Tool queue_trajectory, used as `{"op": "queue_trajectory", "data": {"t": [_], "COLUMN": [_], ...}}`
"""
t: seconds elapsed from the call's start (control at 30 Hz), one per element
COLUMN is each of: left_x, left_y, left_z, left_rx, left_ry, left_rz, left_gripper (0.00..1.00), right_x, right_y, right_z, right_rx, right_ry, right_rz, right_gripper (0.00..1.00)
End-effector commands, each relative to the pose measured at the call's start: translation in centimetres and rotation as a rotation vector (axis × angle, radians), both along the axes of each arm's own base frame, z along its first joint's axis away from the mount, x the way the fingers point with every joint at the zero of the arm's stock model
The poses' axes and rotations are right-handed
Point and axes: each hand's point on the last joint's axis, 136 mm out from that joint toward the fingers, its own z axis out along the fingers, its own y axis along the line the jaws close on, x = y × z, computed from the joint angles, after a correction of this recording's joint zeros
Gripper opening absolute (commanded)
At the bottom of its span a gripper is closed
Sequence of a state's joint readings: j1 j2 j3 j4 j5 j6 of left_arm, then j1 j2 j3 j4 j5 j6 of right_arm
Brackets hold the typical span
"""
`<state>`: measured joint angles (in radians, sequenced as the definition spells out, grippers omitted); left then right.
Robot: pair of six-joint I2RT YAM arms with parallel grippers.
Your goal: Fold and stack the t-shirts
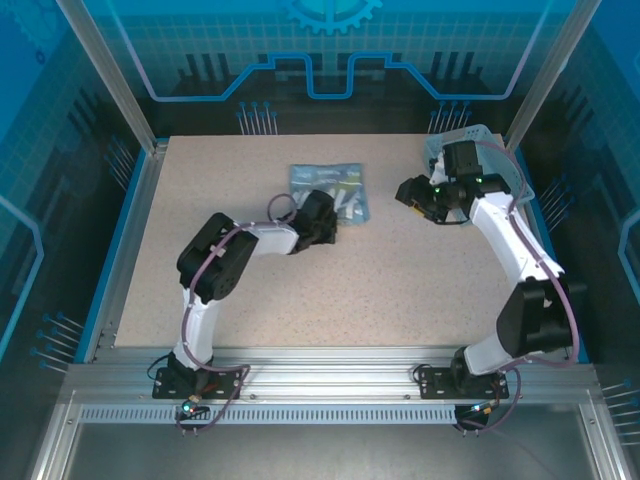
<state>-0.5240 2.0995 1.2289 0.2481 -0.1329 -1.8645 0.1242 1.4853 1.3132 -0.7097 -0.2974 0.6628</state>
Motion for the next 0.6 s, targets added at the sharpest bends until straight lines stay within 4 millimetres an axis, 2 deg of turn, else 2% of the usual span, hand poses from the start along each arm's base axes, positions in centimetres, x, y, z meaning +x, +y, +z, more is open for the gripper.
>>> {"op": "queue_trajectory", "data": {"t": [0.0,0.1,0.3,0.4,0.57], "left_x": [0.4,0.9,3.1,3.7,5.3], "left_y": [6.3,11.3,19.8,23.6,28.3], "left_z": [-0.9,-0.9,-1.6,-1.9,-1.7], "left_rx": [0.110,0.149,0.170,0.196,0.233], "left_ry": [0.028,0.040,0.058,0.068,0.075], "left_rz": [-0.024,-0.025,-0.058,-0.045,-0.072], "left_gripper": [0.00,0.00,0.00,0.00,0.00], "right_x": [-2.9,-4.2,-5.0,-5.3,-5.5], "right_y": [0.9,2.0,5.1,5.8,6.2], "right_z": [-0.7,-0.1,1.2,1.5,1.8], "right_rx": [0.033,0.067,0.204,0.205,0.197], "right_ry": [0.054,0.025,-0.061,-0.070,-0.069], "right_rz": [0.026,0.071,0.164,0.179,0.194], "right_gripper": [0.51,0.51,0.50,0.50,0.50]}}
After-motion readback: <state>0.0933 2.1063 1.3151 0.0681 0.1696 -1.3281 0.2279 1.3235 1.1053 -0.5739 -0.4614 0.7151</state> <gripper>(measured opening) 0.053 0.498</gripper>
